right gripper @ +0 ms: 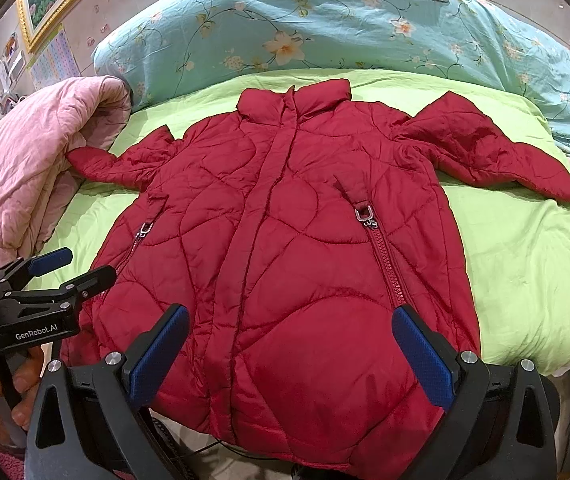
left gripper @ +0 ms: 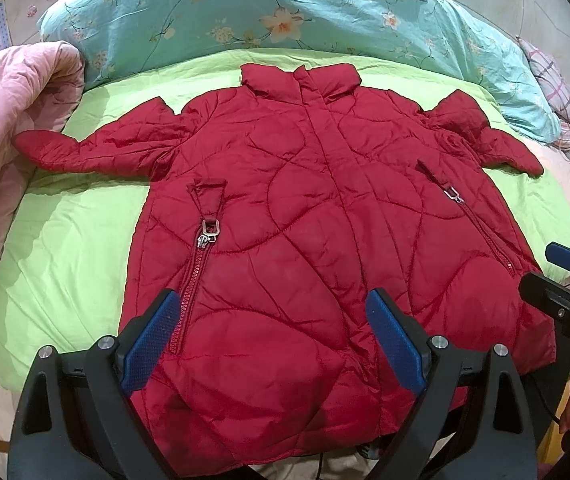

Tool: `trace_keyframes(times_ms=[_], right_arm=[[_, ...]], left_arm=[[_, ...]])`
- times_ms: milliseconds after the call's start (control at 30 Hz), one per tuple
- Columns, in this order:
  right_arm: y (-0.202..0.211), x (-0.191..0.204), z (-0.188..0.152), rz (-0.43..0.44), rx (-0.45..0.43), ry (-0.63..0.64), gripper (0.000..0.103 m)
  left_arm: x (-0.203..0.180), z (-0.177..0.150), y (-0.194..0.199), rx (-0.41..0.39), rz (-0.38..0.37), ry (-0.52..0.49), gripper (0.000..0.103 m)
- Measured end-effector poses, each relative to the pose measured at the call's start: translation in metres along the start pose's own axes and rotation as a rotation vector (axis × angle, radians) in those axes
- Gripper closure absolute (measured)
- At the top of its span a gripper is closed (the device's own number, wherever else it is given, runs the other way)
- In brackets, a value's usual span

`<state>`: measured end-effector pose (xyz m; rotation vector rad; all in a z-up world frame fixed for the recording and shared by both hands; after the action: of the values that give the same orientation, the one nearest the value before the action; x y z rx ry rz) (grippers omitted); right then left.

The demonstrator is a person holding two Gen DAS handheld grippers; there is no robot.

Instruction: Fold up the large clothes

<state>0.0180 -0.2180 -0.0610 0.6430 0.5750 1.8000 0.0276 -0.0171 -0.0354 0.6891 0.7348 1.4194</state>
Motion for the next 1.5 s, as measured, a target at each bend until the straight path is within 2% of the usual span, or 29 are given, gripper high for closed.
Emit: trace_keyframes(times_ms=[1133, 1500], right_arm=[[-0.002, -0.001, 0.002, 0.035, 0.004, -0.007, 0.002], [-0.008, -0.028, 0.009, 0.045, -0.002, -0.081, 0.002]], left_arm=[[-0.001, -0.001, -0.004, 0.013, -0.007, -0.002, 0.009], [0.001, 0.005, -0.023, 0.043, -0.023, 0.015, 0.009]])
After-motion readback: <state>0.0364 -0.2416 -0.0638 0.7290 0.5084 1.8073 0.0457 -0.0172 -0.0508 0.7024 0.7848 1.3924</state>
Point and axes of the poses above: each gripper's, at about its wrist camera, not at the fingertips, and y roughly against the way its jaws point, x to its left, z to its top, the point moved 5 cm from there along -y, roughly the way its jaws point, and after that the axes turned 4 degrees about y, right-handed, at the moved point
